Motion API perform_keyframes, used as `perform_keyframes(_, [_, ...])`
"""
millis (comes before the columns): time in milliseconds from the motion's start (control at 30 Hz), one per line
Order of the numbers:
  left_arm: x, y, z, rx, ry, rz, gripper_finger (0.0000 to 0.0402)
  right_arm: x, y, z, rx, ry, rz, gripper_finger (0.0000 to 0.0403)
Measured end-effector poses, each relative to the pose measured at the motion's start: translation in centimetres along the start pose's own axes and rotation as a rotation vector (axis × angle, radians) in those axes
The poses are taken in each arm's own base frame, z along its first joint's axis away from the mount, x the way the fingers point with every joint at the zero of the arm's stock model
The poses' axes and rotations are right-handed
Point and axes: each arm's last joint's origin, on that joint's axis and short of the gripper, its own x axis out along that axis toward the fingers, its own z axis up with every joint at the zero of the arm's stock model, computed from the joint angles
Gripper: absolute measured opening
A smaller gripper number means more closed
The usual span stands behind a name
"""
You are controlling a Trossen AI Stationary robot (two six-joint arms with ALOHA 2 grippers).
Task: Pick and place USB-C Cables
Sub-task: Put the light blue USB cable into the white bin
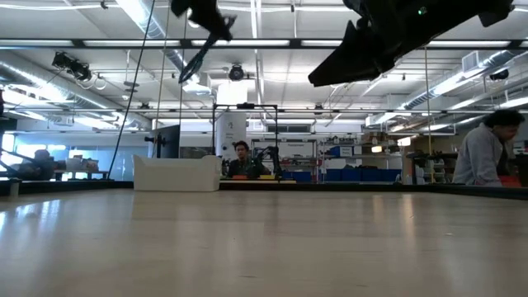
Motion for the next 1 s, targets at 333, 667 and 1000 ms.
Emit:
perform_keyframes(333, [8.7, 12.4, -10.0, -0.245, 0.206, -0.139, 0.0025, -1.8, 2.1, -1.6, -0.034, 0.088, 0.036, 0.0115])
perform_keyframes(667, [11.6, 13.7, -18.2, -0.363, 0.189, -0.213, 0.0028, -4.5, 3.7, -3.0, -0.039, 0.090, -0.081, 0.0116])
perform_keyframes(1000, [13.1, 11.1, -20.0, -0.323, 0.134, -0.190, 0.0027, -4.4, 3.4, -2.9, -0.052, 0.070, -0.136, 0.0116])
